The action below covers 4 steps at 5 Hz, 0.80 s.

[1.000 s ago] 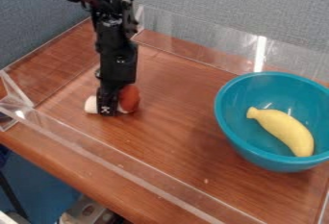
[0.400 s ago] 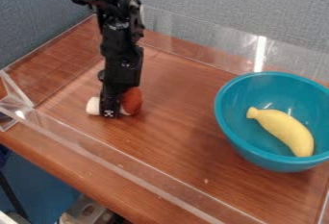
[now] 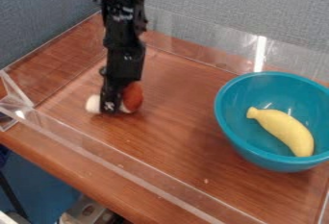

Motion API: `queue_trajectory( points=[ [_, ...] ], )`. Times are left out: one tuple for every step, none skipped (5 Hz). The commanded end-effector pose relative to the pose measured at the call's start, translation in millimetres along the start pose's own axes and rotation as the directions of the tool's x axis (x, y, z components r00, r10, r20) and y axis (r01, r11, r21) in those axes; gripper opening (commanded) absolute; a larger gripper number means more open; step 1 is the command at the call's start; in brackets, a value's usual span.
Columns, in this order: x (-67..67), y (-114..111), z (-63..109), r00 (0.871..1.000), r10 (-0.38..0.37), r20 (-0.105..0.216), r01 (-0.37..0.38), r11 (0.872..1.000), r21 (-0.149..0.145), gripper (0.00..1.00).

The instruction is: Put the mushroom in the blue bowl

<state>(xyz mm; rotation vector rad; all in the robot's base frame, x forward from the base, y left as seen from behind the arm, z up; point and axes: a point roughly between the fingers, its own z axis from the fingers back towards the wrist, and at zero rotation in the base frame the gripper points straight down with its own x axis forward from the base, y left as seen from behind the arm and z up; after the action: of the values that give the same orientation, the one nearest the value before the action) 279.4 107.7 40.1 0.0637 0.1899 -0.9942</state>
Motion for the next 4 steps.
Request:
queue_trajectory(
  points=[
    [-20.4,20.4,63.1,0.996,0.083,-0.026,-0.08,0.99,0.113,0.0],
    [-29.8,27.5,103.8,0.976,0.21,-0.062,-0.199,0.968,0.155,0.0],
    [-30.0,29.5,128.5,0.947,0.315,-0.057,-0.301,0.937,0.177,0.0],
    [-23.0,18.1,151.6,0.933,0.358,-0.031,-0.347,0.919,0.19,0.0]
  ],
)
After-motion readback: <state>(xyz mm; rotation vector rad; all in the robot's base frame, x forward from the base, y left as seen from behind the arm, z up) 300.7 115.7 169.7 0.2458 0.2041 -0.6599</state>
